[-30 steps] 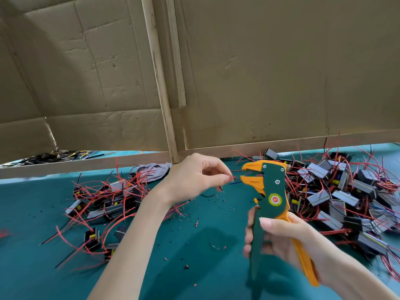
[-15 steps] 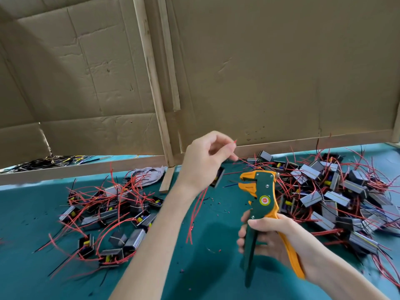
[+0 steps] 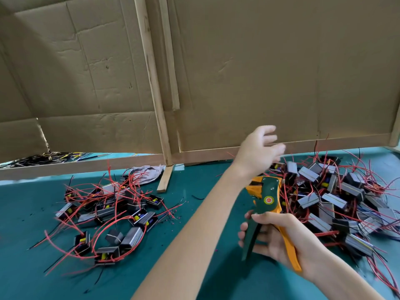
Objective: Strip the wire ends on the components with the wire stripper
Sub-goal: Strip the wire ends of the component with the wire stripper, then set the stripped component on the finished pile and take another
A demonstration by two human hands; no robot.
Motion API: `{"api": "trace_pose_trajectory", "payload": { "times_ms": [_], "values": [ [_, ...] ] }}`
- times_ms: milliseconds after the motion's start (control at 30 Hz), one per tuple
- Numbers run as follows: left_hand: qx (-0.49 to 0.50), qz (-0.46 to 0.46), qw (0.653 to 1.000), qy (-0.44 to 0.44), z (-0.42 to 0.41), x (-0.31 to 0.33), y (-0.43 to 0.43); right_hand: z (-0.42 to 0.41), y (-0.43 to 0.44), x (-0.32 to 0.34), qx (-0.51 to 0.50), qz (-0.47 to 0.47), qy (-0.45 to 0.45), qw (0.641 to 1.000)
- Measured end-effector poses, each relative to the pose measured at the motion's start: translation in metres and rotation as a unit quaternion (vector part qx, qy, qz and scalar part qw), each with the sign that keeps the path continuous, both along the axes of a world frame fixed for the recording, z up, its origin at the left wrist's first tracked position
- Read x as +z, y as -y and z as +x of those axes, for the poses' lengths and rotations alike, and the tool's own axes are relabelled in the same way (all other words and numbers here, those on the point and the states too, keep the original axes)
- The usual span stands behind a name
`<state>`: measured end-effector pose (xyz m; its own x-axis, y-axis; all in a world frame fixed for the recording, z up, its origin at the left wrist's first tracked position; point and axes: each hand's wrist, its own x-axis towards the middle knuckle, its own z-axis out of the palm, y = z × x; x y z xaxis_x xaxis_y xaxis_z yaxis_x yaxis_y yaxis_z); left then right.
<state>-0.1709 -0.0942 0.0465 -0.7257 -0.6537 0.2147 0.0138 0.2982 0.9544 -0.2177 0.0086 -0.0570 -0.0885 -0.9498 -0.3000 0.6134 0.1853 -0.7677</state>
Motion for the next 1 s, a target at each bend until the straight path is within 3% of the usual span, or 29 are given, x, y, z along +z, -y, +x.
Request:
{"api": "trace_pose_trajectory", "payload": {
  "times_ms": [100, 167, 233, 333, 433, 533, 667, 733, 900, 1000],
  "values": [
    [0.092, -0.088, 0.99, 0.054, 0.051, -0.003, 0.026, -0.001, 0.002, -0.006, -0.003, 0.01, 0.009, 1.0],
    [0.119, -0.157, 0.967, 0.164, 0.089, -0.005, 0.046, -0.001, 0.005, -0.01, -0.006, 0.017, 0.011, 1.0],
    [0.123, -0.226, 0.907, 0.334, 0.122, -0.009, 0.063, -0.001, 0.007, -0.014, -0.008, 0.017, 0.014, 1.0],
    [0.122, -0.224, 0.817, 0.517, 0.153, -0.03, 0.08, -0.002, 0.009, -0.019, 0.001, 0.007, 0.014, 1.0],
    [0.134, -0.217, 0.773, 0.58, 0.165, -0.05, 0.09, -0.003, 0.01, -0.021, 0.001, 0.0, -0.001, 1.0],
    [0.148, -0.24, 0.761, 0.584, 0.17, -0.06, 0.097, -0.002, 0.011, -0.023, -0.003, -0.005, -0.014, 1.0],
    [0.133, -0.257, 0.777, 0.559, 0.172, -0.066, 0.101, -0.003, 0.009, -0.022, -0.01, -0.017, -0.02, 1.0],
    [0.131, -0.244, 0.821, 0.499, 0.173, -0.061, 0.1, -0.004, 0.009, -0.021, -0.017, -0.023, -0.021, 0.999],
    [0.101, -0.115, 0.97, 0.187, 0.165, -0.035, 0.076, -0.005, 0.009, -0.019, -0.026, -0.044, -0.025, 0.998],
    [0.076, -0.052, 0.995, 0.035, 0.154, -0.024, 0.058, -0.003, 0.008, -0.018, -0.026, -0.056, -0.036, 0.997]
  ]
}}
